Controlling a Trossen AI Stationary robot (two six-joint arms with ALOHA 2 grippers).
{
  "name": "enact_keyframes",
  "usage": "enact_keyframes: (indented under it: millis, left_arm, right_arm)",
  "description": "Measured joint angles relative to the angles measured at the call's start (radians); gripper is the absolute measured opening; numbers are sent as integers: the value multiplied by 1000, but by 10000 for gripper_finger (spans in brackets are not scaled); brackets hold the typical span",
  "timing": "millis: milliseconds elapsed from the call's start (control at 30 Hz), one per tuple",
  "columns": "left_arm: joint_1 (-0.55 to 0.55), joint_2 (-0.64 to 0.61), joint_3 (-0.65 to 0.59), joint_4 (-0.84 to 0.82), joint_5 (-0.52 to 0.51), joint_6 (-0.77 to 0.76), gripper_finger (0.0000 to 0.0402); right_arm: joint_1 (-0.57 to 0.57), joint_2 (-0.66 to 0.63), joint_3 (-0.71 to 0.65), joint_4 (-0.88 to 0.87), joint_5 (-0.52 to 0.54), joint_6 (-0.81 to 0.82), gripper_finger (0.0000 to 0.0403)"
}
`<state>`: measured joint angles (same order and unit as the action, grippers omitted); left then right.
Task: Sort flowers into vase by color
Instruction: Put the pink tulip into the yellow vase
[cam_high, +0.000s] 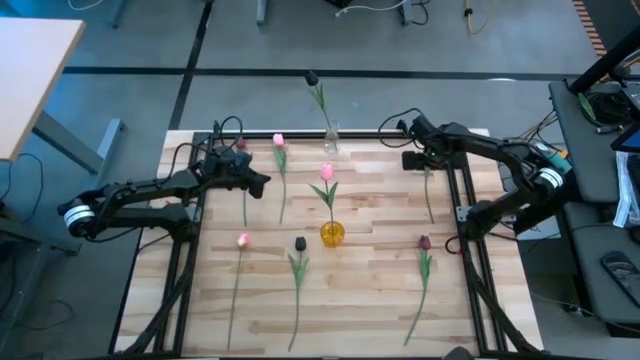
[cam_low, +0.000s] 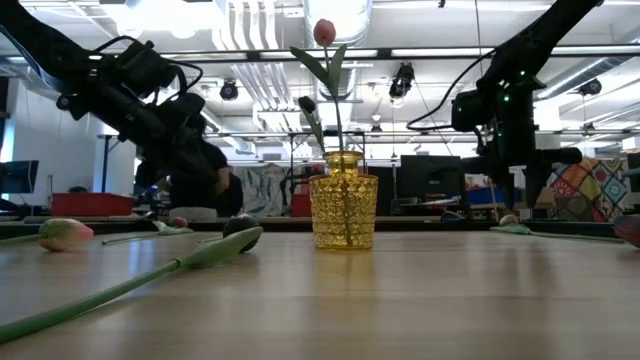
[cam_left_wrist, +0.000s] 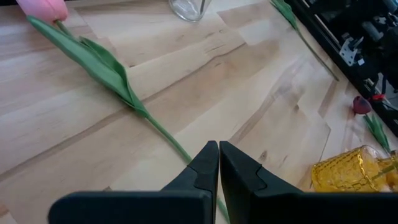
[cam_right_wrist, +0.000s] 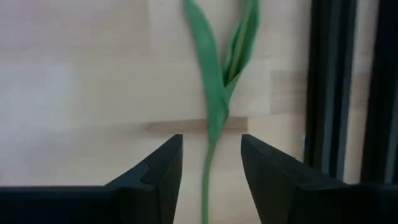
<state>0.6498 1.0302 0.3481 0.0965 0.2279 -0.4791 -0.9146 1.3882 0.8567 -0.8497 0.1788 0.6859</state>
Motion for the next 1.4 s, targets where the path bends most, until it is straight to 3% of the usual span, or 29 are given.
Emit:
enact_keyframes:
  millis: [567,867,967,1200,1400]
  left_arm:
    - [0,0,-2,0,0,5,0]
    - [0,0,-2,0,0,19,0]
    - [0,0,-2,0,0,19,0]
    - [0,-1,-3,0,0,19,0]
    - [0,-1,-3,0,0,19,0]
  right_arm:
    - [20,199,2,44,172,186,103]
    - [26,207,-2,97,102,136,43]
    - [32,164,-2,112,16,101,17]
    - [58,33,-3,117,-165,56,13]
    - [131,-53,-3,131,-126,66,20]
